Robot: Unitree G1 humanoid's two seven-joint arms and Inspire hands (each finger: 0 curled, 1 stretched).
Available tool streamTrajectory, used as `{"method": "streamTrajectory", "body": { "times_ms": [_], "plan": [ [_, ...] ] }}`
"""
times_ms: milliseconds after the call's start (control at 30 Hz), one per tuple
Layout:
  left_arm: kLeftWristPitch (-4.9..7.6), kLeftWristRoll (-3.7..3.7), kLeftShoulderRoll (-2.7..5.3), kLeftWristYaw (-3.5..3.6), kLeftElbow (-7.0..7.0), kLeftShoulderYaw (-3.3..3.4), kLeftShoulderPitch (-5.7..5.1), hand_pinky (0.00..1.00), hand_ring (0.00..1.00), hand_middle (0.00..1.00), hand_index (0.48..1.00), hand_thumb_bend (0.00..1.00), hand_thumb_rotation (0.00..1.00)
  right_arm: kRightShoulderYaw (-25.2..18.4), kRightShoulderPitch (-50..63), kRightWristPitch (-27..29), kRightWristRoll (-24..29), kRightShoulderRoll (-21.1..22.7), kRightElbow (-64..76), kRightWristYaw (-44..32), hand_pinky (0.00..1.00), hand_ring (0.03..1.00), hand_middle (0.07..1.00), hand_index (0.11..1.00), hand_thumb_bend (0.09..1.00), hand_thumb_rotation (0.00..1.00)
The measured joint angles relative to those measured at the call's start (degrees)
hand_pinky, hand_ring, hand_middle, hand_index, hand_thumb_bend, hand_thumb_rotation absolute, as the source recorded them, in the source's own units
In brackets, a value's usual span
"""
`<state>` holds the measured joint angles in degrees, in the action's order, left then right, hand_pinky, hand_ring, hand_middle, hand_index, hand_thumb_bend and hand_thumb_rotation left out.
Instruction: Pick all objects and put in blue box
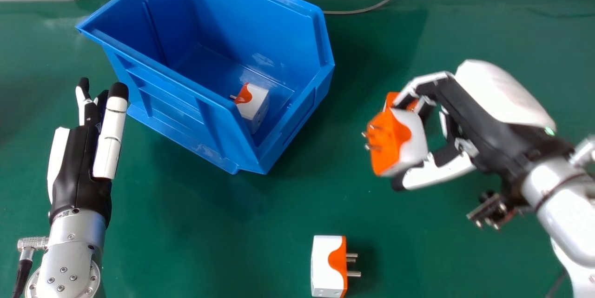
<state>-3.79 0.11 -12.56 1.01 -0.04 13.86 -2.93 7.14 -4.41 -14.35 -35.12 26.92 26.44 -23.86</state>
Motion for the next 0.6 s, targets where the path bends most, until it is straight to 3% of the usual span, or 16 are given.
{"method": "streamTrajectory", "body": {
  "times_ms": [200,600],
  "plan": [
    [0.81,0.11,-0.04,-0.27,1.54,-0.16,0.33,1.0,1.0,0.99,0.999,0.58,1.0,2.47,-7.68,-1.17,-0.34,-2.56,-2.57,-0.1,0.07,0.114,0.455,0.482,0.514,0.0],
    [1.25,-0.06,0.05,-0.36,1.8,0.07,0.49,1.0,1.0,0.99,1.0,0.58,1.0,6.01,-22.01,0.73,0.83,-8.69,-15.26,3.94,0.04,0.09,0.444,0.487,0.514,0.0]
  ]
}}
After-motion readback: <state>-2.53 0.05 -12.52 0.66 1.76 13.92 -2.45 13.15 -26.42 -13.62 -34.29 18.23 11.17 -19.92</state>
